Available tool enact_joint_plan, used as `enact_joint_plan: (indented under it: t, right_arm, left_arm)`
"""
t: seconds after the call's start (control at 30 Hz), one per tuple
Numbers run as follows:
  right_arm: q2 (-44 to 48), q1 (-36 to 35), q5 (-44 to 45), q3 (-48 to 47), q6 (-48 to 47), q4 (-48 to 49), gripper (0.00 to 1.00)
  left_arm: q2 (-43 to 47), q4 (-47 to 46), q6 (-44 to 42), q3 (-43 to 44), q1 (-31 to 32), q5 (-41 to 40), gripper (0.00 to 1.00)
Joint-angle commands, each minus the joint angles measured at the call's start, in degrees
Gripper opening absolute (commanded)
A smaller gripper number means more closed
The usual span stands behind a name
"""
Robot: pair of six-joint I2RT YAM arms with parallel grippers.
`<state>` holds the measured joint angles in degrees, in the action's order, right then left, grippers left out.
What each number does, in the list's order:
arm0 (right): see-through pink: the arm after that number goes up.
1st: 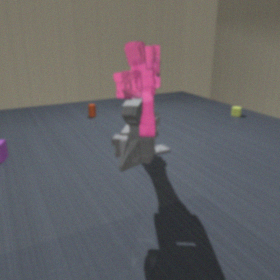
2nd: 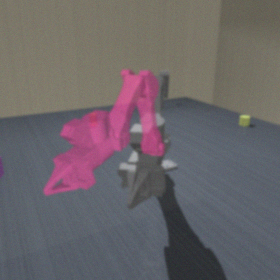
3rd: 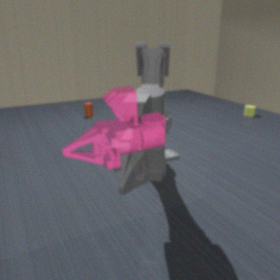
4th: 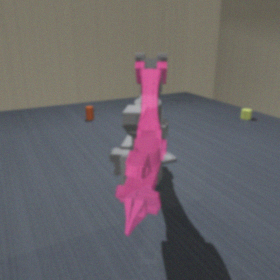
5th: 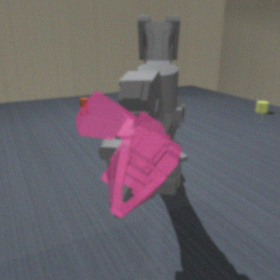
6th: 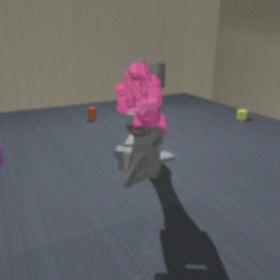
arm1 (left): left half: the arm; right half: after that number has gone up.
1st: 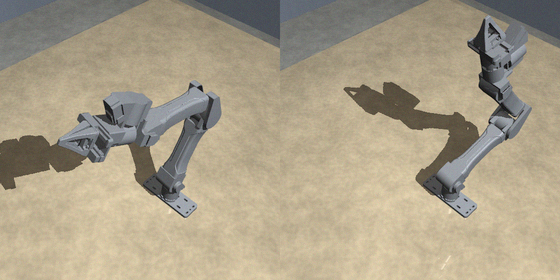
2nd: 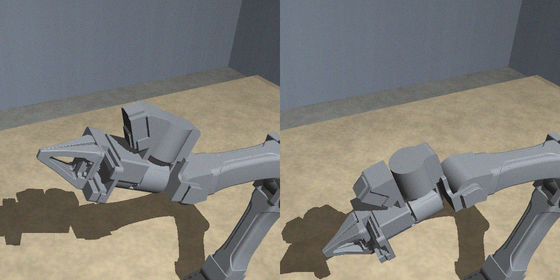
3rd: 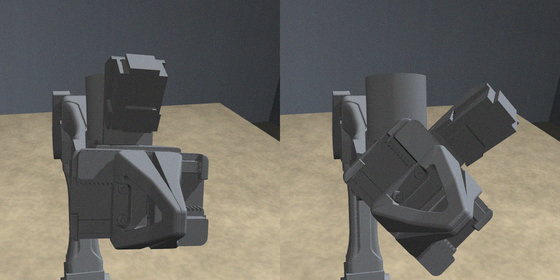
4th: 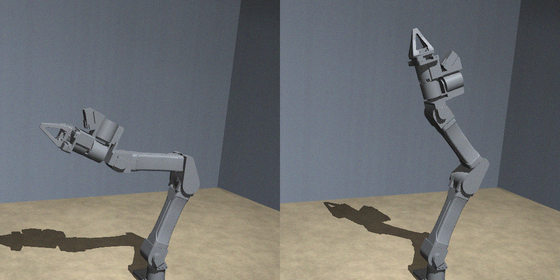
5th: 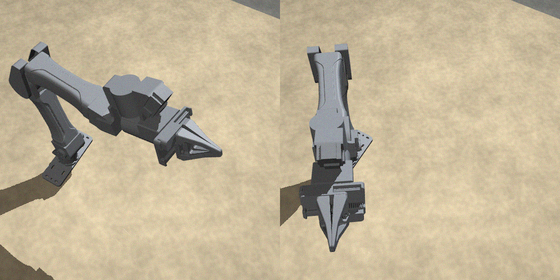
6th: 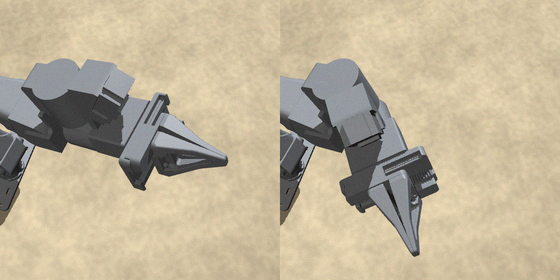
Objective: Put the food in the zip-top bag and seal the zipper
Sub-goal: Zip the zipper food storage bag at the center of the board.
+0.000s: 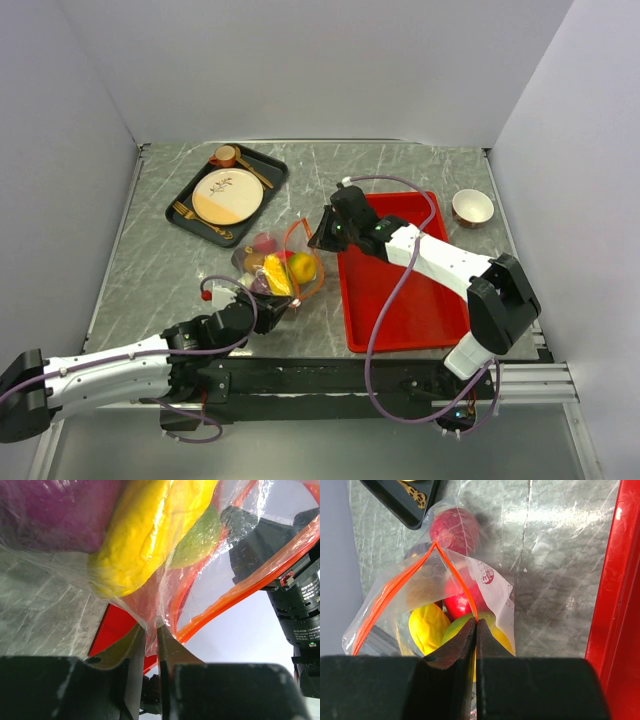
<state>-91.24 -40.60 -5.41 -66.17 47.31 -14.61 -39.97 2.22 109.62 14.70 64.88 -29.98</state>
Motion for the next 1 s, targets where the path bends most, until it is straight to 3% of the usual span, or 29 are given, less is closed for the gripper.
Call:
enact_joint_plan:
  t: [0.0,0.13,0.17,0.27,0.47,0.57,0.6,0.7,0.8,0.97]
  right_arm:
    - [3.1,-0.7,1.4,0.6,0.2,0.4,0.07]
    - [2.7,-0.7,2.6,0.2,-0.2,-0.3,0.07]
    - [2.7,-0.7,3.6,-0.4,-0.5,-0.9,0.07]
    - [1.9,-0.4,3.8,-1.8,-1.2,-1.6,0.07]
    - [0.8,-0.3,2.4,-3.0,-1.6,-1.6,0.09]
    - [3.0,-0.4,2.4,-2.0,-1.4,-2.3,0.33]
    - [4.0,-0.3,2.6,-1.3,-1.3,-2.4,0.49]
    - [9.8,-0.4,5.1,1.8,-0.4,-4.6,0.66]
    - [17.2,-0.4,6.9,6.7,1.8,-6.4,0.7]
    - [29.0,-2.6,4.0,17.3,7.3,-4.8,0.68]
  left_arm:
    - [2.1,2.0,2.0,-0.6,0.3,-1.4,0.2]
    - [3.4,3.7,1.8,-0.9,0.3,-1.1,0.2]
    - [3.8,4.1,1.6,-0.9,0.2,-1.1,0.12]
    - [4.8,5.1,1.6,-1.3,0.3,-1.4,0.05]
    - [5.3,4.5,1.1,-1.9,0.3,-1.6,0.01]
    - [5.0,4.2,0.0,-1.5,0.2,-1.8,0.01]
    - [4.8,4.1,-0.3,-1.6,0.2,-1.8,0.01]
    - [4.6,3.0,-2.0,-1.3,0.2,-1.8,0.01]
    - [4.3,2.3,-4.1,-1.1,0.2,-2.2,0.01]
    - [4.1,0.9,-7.3,-0.9,0.3,-2.6,0.01]
